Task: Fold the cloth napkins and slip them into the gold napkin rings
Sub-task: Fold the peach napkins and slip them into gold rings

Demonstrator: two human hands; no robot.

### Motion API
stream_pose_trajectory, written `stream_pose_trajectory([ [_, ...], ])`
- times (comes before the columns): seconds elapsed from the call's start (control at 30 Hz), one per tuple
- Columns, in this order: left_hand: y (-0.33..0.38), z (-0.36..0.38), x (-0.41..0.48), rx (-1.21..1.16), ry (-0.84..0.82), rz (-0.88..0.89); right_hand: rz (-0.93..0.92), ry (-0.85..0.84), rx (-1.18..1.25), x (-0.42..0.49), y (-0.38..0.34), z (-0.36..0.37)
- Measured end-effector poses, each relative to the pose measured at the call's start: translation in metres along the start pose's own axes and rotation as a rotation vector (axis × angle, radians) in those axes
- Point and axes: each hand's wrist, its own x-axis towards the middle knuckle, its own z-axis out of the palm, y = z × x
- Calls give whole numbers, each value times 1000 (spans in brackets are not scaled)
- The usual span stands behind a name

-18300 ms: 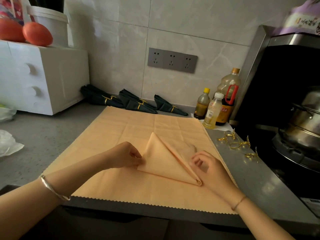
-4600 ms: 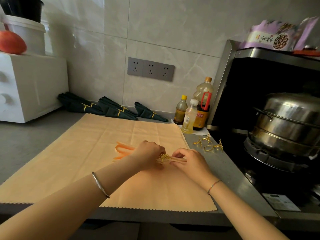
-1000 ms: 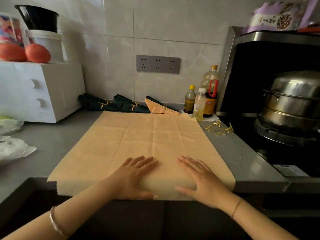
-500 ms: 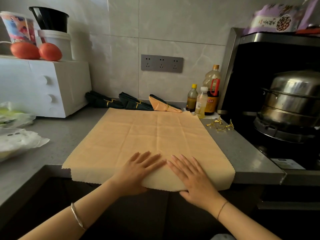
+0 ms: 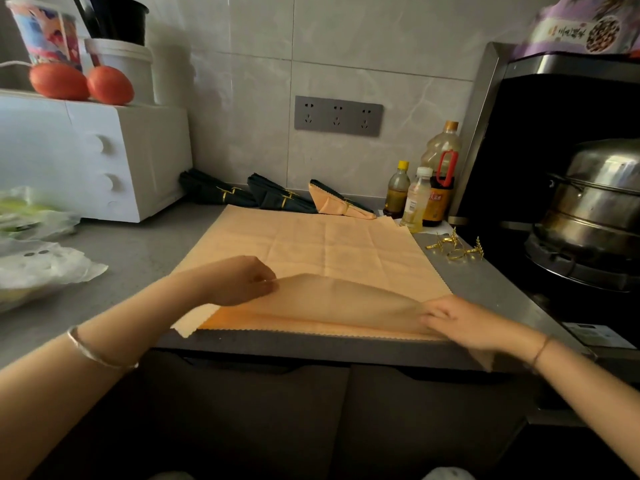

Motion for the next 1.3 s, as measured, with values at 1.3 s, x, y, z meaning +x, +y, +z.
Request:
stream_pose_trajectory([
  [1.3, -131, 8, 236, -16, 553, -387, 273, 374, -48, 247, 82, -40],
])
